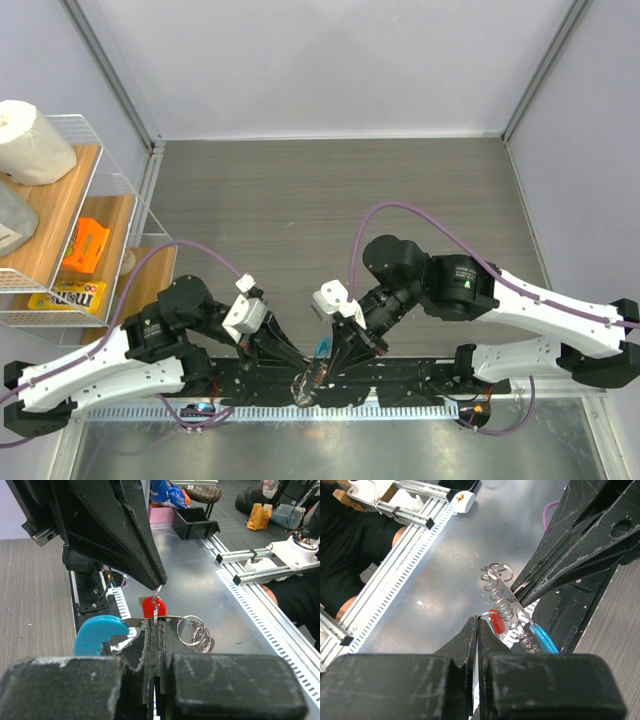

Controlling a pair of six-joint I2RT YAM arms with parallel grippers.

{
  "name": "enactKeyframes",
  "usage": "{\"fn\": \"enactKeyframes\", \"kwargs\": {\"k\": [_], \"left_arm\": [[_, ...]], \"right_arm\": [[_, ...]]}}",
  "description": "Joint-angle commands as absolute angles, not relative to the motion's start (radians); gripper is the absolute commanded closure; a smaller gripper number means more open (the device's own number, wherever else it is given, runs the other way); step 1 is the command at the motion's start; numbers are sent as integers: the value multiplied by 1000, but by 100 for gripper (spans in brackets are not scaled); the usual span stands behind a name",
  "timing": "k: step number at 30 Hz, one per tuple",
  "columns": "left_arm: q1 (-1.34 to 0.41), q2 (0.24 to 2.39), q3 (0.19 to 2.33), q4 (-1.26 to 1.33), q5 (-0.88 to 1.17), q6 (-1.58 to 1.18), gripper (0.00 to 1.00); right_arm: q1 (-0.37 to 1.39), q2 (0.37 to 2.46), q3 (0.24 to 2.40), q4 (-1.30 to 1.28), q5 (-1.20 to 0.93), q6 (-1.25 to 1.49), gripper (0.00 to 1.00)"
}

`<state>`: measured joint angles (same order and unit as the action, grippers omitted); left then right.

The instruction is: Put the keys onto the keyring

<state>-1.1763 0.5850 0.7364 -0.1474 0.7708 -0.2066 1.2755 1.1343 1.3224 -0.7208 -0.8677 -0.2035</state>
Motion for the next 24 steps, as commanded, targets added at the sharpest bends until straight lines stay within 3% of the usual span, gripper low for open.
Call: {"fn": "enactKeyframes", "kwargs": {"k": [1, 12, 24], "left_arm": [[-1178, 581, 773, -68, 756, -213, 100], [-1180, 519, 733, -12, 675, -181, 100], [-1178, 492, 718, 31, 752, -140, 100]], "right_arm": [[1282, 1126, 1364, -623, -899, -157, 94], [1282, 1083, 1220, -290, -951, 115, 94], [1282, 1061, 1078, 169, -951, 451, 94]]}}
